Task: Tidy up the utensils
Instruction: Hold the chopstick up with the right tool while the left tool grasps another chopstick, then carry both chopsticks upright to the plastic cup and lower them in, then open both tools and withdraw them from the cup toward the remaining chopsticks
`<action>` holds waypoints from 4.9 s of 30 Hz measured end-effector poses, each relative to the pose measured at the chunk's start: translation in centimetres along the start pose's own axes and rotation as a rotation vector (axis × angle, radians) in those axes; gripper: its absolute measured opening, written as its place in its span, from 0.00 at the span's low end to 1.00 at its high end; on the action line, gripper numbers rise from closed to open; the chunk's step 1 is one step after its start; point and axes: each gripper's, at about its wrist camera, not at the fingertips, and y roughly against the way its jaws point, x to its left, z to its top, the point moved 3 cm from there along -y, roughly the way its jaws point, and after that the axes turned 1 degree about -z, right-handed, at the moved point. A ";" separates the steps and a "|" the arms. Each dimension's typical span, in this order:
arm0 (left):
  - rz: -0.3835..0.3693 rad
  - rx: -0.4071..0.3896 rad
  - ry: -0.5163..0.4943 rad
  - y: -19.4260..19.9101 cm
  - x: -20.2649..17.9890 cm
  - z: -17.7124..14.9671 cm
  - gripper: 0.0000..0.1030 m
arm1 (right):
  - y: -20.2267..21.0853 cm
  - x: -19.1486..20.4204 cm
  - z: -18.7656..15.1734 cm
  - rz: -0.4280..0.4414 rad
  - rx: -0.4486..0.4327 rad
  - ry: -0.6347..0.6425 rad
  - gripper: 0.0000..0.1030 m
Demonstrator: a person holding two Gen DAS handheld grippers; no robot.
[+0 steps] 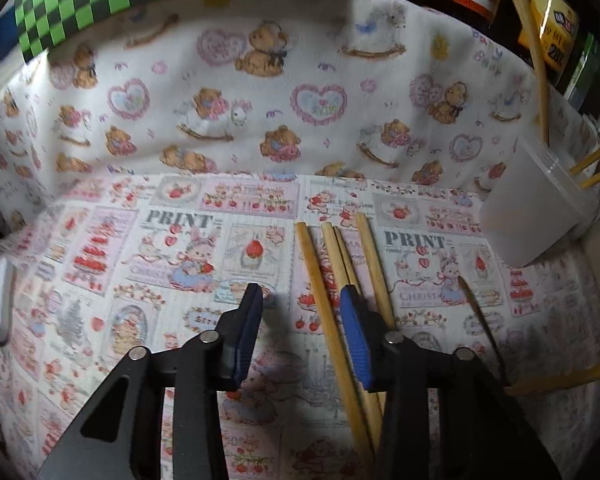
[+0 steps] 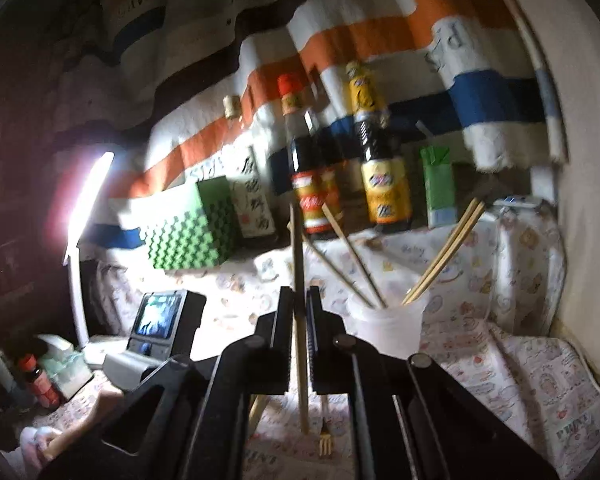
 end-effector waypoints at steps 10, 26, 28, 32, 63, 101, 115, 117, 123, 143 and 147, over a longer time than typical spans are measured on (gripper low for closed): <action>0.060 0.005 -0.109 -1.1 -1.1 0.0 0.32 | -0.8 0.4 -0.6 -0.014 0.033 0.027 0.06; 0.019 -0.081 -0.034 5.3 1.6 -0.9 0.06 | -1.5 -1.2 -0.7 -0.014 0.079 -0.036 0.06; -0.049 -0.159 0.002 8.0 2.1 -0.9 0.06 | -0.5 -0.8 -0.2 0.019 0.039 -0.026 0.06; -0.160 -0.357 0.064 13.5 3.2 -0.7 0.06 | 1.2 0.3 0.4 0.059 -0.036 0.021 0.06; -0.338 -0.782 0.019 22.8 -3.3 1.7 0.05 | 3.0 -5.8 8.3 -0.109 -0.238 -0.124 0.06; -0.468 -0.552 0.107 9.2 -8.7 5.8 0.06 | -11.8 -10.3 5.0 -0.168 -0.016 -0.041 0.06; -0.452 -0.513 0.088 7.9 -8.8 5.8 0.07 | -13.0 -10.8 4.1 -0.165 0.042 -0.074 0.06; -0.451 -0.509 0.072 8.0 -9.0 5.9 0.07 | -13.0 -11.0 4.0 -0.165 0.047 -0.083 0.06; -0.437 -0.534 0.044 9.2 -9.2 5.9 0.07 | -13.1 -11.2 4.2 -0.171 0.052 -0.095 0.08; -0.163 -0.703 -0.116 19.3 -7.2 2.6 0.53 | -6.1 -7.3 4.8 -0.198 0.018 -0.012 0.52; -0.106 -0.746 -0.110 21.1 -5.8 1.4 0.56 | -4.5 -5.1 5.0 -0.185 0.012 0.013 0.55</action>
